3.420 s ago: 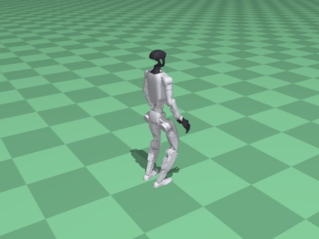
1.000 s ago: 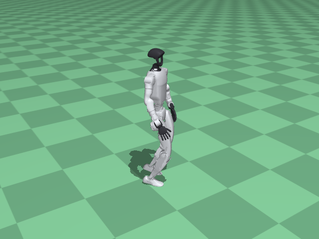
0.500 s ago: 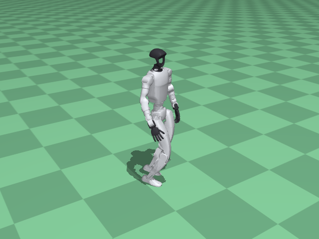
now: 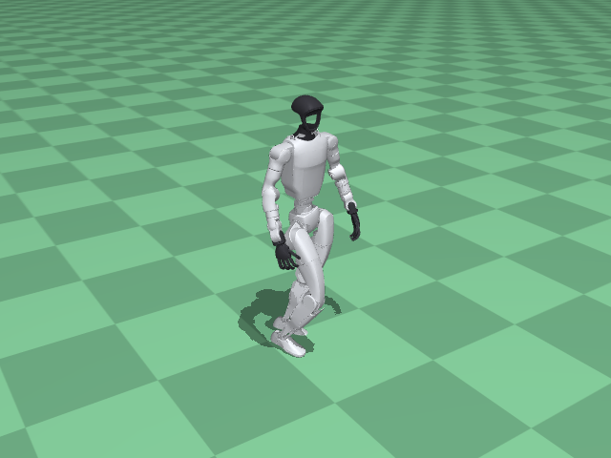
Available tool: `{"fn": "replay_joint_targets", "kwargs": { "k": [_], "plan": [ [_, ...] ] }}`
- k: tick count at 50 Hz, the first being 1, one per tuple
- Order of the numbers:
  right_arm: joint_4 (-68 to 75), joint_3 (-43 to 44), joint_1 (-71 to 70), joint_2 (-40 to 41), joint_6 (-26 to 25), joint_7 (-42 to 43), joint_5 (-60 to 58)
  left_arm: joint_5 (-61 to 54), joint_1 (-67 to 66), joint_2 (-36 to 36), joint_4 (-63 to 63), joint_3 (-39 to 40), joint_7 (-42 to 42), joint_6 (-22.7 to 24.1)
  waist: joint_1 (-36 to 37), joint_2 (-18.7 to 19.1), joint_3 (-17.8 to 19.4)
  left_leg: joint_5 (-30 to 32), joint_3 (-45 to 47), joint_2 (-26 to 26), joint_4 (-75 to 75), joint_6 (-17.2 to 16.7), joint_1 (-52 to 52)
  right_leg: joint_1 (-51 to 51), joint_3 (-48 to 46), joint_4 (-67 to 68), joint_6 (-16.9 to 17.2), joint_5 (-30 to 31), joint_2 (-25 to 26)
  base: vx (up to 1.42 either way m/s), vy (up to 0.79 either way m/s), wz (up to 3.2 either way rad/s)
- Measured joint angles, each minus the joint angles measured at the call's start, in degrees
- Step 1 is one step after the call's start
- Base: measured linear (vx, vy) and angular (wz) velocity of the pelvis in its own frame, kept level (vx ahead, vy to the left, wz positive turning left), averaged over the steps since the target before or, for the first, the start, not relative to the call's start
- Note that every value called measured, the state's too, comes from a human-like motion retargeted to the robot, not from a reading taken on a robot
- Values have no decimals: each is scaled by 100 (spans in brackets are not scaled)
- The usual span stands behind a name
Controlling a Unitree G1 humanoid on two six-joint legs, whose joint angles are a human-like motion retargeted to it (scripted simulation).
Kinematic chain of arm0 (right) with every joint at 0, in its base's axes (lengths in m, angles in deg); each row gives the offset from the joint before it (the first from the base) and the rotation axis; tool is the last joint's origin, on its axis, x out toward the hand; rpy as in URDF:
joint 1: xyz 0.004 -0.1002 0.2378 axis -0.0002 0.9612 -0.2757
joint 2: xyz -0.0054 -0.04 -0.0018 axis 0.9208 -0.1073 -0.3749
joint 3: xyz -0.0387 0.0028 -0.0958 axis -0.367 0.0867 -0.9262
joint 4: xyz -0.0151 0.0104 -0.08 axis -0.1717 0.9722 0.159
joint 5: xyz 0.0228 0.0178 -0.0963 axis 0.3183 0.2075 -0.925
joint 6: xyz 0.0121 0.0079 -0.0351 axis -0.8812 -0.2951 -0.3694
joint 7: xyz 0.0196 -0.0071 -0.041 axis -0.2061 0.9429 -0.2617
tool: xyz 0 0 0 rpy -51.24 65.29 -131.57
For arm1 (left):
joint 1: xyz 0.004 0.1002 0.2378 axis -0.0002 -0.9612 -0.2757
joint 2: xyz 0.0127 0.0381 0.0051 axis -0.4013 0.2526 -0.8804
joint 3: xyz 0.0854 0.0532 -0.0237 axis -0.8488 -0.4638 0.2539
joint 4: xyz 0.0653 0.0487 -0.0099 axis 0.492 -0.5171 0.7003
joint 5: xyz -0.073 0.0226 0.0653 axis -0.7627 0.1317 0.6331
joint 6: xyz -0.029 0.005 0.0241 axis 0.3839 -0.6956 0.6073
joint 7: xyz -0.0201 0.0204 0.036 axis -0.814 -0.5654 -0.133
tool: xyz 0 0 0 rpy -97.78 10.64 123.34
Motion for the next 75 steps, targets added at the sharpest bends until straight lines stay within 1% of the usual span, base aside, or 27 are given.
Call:
{"fn": "replay_joint_targets", "kwargs": {
  "k": [5, 11, 19, 25, 27, 28, 30, 31, 32, 33, 34, 35, 37, 39, 42, 45, 50, 52, 54, 58, 60, 62, 63, 65, 68, 72, 75],
  "plan": [
    [-90, 86, 43, 53, -16, -115, 119, -76, 49, -24, 96, 4, -98, 5, -20, 3, -22, 102, 142, 7, -419, -48, 181, -174, -374, 31, -234, -94, -320, 7, -7, -41],
    [-168, 232, 247, 12, -37, -233, 227, -159, 183, -18, 294, -1, -282, -3, -58, -8, -49, 228, 214, 33, -909, -100, 475, -282, -589, -33, -309, -155, -464, 10, -11, -33],
    [-393, 486, 255, -186, -20, -230, 342, -302, 120, -18, 525, 40, -517, -29, -57, -32, -57, 246, 222, 111, -1240, -193, 895, -162, -716, -72, -359, -429, -417, 15, -16, -35],
    [-634, 609, 81, -259, -1, -133, 430, -438, 4, 0, 695, 176, -624, -44, -12, -58, -2, 136, 187, 283, -756, -339, 989, 200, -750, -228, -452, -772, -223, 19, -18, -45],
    [-761, 607, -69, -300, -18, -101, 444, -504, 4, 8, 760, 284, -653, -70, 47, 189, 161, -241, 22, 727, 286, -527, 676, 564, -912, -600, -557, -743, 163, 20, -18, -68],
    [-819, 583, -86, -291, -1, -78, 432, -520, -49, 37, 775, 316, -638, -68, 107, 153, 196, -251, -137, 736, 658, -622, 580, 636, -842, -581, -578, -789, 209, 15, -17, -79],
    [-993, 532, -211, -279, -9, -41, 415, -557, -71, 34, 835, 428, -618, -89, 185, 378, 315, -574, -297, 1184, 2095, -850, 19, 887, -956, -867, -696, -765, 602, 14, -16, -67],
    [-1076, 490, -237, -265, 7, -20, 395, -570, -113, 58, 864, 469, -595, -88, 246, 417, 364, -616, -271, 1336, 2702, -882, -199, 956, -946, -865, -754, -820, 699, 12, -13, -55],
    [-1168, 448, -270, -255, 19, -4, 374, -583, -148, 76, 900, 511, -576, -89, 307, 465, 411, -715, -226, 1532, 3321, -861, -438, 1026, -946, -882, -816, -871, 801, 11, -12, -50],
    [-1276, 404, -317, -253, 24, 3, 351, -597, -168, 82, 949, 558, -563, -91, 366, 531, 456, -927, -140, 1815, 3965, -731, -718, 1098, -966, -936, -885, -915, 908, 12, -11, -52],
    [-1406, 365, -400, -263, 3, -2, 335, -611, -160, 79, 1018, 626, -565, -110, 472, 786, 473, -1006, -194, 2239, 4687, -722, -1116, 1158, -1025, -1200, -983, -829, 1240, 13, -10, -65],
    [-1545, 328, -499, -278, -31, -14, 322, -627, -139, 71, 1097, 703, -575, -138, 602, 1134, 478, -1019, -317, 2734, 5448, -774, -1573, 1211, -1104, -1570, -1095, -678, 1684, 15, -9, -81],
    [-1784, 236, -619, -315, -35, -52, 263, -652, -163, 102, 1217, 802, -588, -158, 879, 1407, 493, -992, -463, 3086, 6214, -751, -2081, 1370, -1031, -1975, -1177, -549, 2057, 17, -7, -80],
    [-2010, 138, -737, -324, -44, -128, 220, -690, -202, 118, 1309, 917, -604, -168, 1122, 1479, 512, -1139, -525, 3157, 6532, -669, -2474, 1547, -908, -2251, -1180, -491, 2181, 21, -4, -65],
    [-2315, -11, -873, -276, -62, -271, 189, -770, -304, 136, 1405, 1104, -587, -157, 1422, 1421, 519, -1456, -534, 3007, 6286, -563, -2928, 1789, -710, -2506, -1123, -480, 2140, 24, 0, -54],
    [-2564, -178, -952, -186, -77, -435, 129, -838, -423, 130, 1495, 1271, -566, -153, 1626, 1257, 498, -1612, -576, 2631, 5388, -542, -3232, 1965, -539, -2591, -1041, -547, 1947, 28, 5, -44],
    [-2872, -500, -991, -93, -115, -735, -113, -862, -541, 14, 1573, 1388, -504, -199, 1722, 809, 400, -1244, -835, 1661, 3353, -534, -3252, 2062, -344, -2449, -937, -854, 1434, 32, 9, -23],
    [-2932, -607, -924, -75, -108, -777, -194, -839, -595, 14, 1573, 1376, -452, -203, 1722, 777, 399, -1254, -929, 1534, 3336, -506, -3263, 2016, -289, -2078, -975, -1077, 1411, 31, 12, -23],
    [-2994, -669, -855, -82, -101, -788, -282, -814, -597, 13, 1568, 1365, -371, -211, 1686, 677, 375, -1312, -918, 1380, 3299, -402, -3167, 1926, -313, -1687, -960, -1198, 1264, 34, 12, -21],
    [-3131, -689, -637, -108, -74, -721, -355, -760, -503, 53, 1593, 1236, -191, -227, 1474, 378, 374, -1597, -756, 1007, 3228, -117, -2831, 1522, -621, -376, -771, -859, 640, 35, 11, -8],
    [-3220, -676, -516, -127, -58, -684, -296, -743, -418, 78, 1662, 1111, -120, -231, 1319, 261, 400, -1719, -659, 848, 3157, -29, -2622, 1119, -871, 545, -1003, -1024, 113, 36, 11, 0],
    [-3396, -592, -421, -237, -73, -688, -94, -757, -232, 88, 1797, 922, -61, -254, 1050, -39, 382, -1505, -602, 381, 2447, 71, -2231, 596, -798, 1395, -1012, -887, -414, 40, 10, 33],
    [-3446, -577, -332, -245, -56, -671, -15, -747, -210, 96, 1888, 828, -40, -237, 917, -83, 394, -1587, -599, 315, 2506, 92, -2172, 431, -816, 1679, -1035, -847, -514, 43, 9, 31],
    [-3672, -481, -190, -413, -60, -682, 253, -804, -86, 90, 2168, 641, -24, -248, 689, -64, 364, -1480, -657, 226, 1942, 96, -1828, -3, -856, 1884, -1077, -772, -581, 47, 8, 19],
    [-4004, -330, 100, -624, -38, -692, 567, -913, -28, 56, 2710, 386, -55, -174, 381, 15, 354, -1475, -736, 232, 1483, 53, -1387, -420, -1011, 1500, -1039, -773, -502, 51, 5, 9],
    [-4433, -93, 502, -840, -21, -671, 843, -1129, -68, -61, 3507, 112, -214, -9, 153, 191, 329, -1510, -695, 400, 1139, -74, -849, -656, -1339, 250, -878, -618, -186, 53, 1, -20],
    [-4707, 81, 771, -918, -18, -647, 989, -1343, -157, -170, 3994, -25, -400, 90, 164, 349, 284, -1550, -463, 584, 1117, -204, -557, -550, -1768, -865, -778, -444, 69, 51, -3, -55]
  ]
}}
